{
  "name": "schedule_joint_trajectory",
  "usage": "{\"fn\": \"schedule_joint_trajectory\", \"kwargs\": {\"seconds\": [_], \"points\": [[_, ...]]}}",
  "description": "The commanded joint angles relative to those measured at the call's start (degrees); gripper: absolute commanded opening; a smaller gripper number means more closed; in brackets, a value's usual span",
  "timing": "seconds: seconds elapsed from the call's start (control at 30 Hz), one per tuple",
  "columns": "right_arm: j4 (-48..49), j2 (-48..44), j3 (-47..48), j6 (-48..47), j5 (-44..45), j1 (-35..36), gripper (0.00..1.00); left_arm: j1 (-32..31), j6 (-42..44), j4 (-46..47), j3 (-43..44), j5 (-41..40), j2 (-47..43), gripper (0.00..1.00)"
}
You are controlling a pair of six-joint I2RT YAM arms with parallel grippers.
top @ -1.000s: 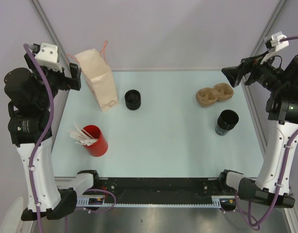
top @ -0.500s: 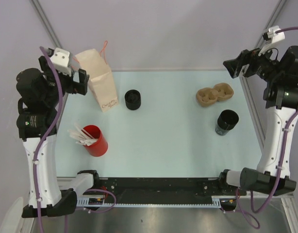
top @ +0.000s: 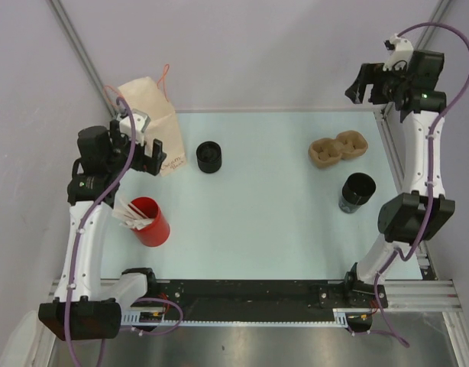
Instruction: Pack the takeout coffee
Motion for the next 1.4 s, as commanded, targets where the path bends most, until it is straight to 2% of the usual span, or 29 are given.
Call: {"fn": "schedule_joint_trajectory", "kwargs": {"seconds": [0.0,0.13,0.17,0.23,0.27,0.77,0.9,1.17,1.37], "points": [[-6.1,8.2,8.3,-2.2,7.0,3.6,0.91,0.2,2.2,6.8,-5.5,3.7,-0.8,1.0],[-8.8,15.1,13.1,-2.6,11.4,5.4,0.79,0.4,2.7,8.8,-9.4,4.7,-0.9,1.0],[-8.8,16.2,13.3,-2.8,11.9,5.7,0.71,0.4,2.7,9.2,-10.0,5.4,-1.0,0.99],[-9.0,18.9,14.0,-3.2,13.2,6.2,0.62,0.6,2.6,9.8,-11.4,6.4,-1.0,0.99],[-9.2,19.8,14.4,-3.5,13.3,6.3,0.61,0.6,2.4,9.8,-11.8,7.1,-1.0,0.99],[-12.4,30.7,16.2,-7.8,23.7,9.1,0.61,0.8,1.3,7.9,-13.1,11.0,-0.9,1.0],[-14.9,31.3,16.1,-9.2,23.4,9.0,0.51,0.8,1.4,7.7,-13.8,11.4,-1.0,0.99],[-17.8,30.1,13.3,-11.9,20.9,6.9,0.57,0.9,1.4,7.9,-14.4,11.8,-1.3,0.99],[-19.9,30.9,12.9,-13.1,19.5,6.0,0.56,0.9,1.3,8.2,-14.9,12.4,-1.4,0.99]]}}
